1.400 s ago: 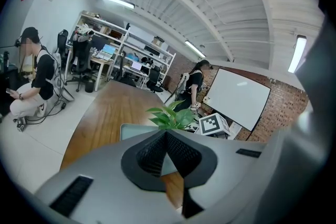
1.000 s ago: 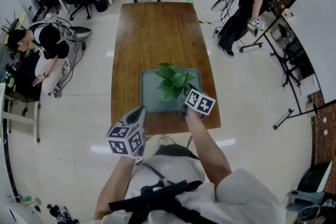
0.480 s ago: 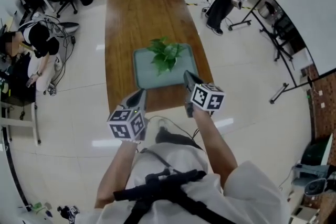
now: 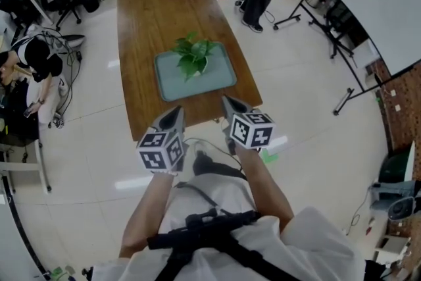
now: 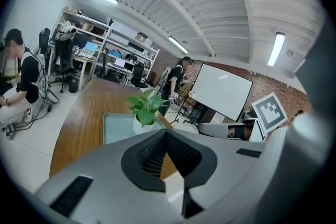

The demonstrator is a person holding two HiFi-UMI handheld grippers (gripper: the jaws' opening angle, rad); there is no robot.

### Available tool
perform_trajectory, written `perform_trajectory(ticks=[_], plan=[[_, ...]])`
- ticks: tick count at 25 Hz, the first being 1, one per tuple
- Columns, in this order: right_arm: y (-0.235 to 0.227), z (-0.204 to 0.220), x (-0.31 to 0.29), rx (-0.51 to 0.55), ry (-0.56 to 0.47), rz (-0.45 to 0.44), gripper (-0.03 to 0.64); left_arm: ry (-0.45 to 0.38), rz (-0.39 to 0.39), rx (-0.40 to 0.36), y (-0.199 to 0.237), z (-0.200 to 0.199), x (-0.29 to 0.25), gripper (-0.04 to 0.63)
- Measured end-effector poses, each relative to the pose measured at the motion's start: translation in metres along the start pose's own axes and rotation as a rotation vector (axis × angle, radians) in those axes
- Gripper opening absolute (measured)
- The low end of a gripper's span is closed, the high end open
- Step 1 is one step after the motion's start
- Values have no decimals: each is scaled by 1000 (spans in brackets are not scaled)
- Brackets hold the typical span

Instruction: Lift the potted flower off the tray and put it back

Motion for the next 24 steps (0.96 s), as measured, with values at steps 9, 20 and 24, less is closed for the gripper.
perform_trajectory(ticks=[9, 20, 24], plan=[[-1, 9, 15, -47, -32, 24, 0, 1, 21, -29, -6, -1, 7, 0], [12, 9, 9, -51, -35, 9, 0, -1, 26, -28, 1, -5, 13, 0], [14, 10, 7, -53, -31, 11, 0, -2, 23, -27, 4, -6, 14, 0]])
Point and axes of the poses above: the fingertips, and each gripper's own axes: x backward along the fingers, y to its left, z out of its underside, the point moved 5 cm from there along x, backward along the fingers
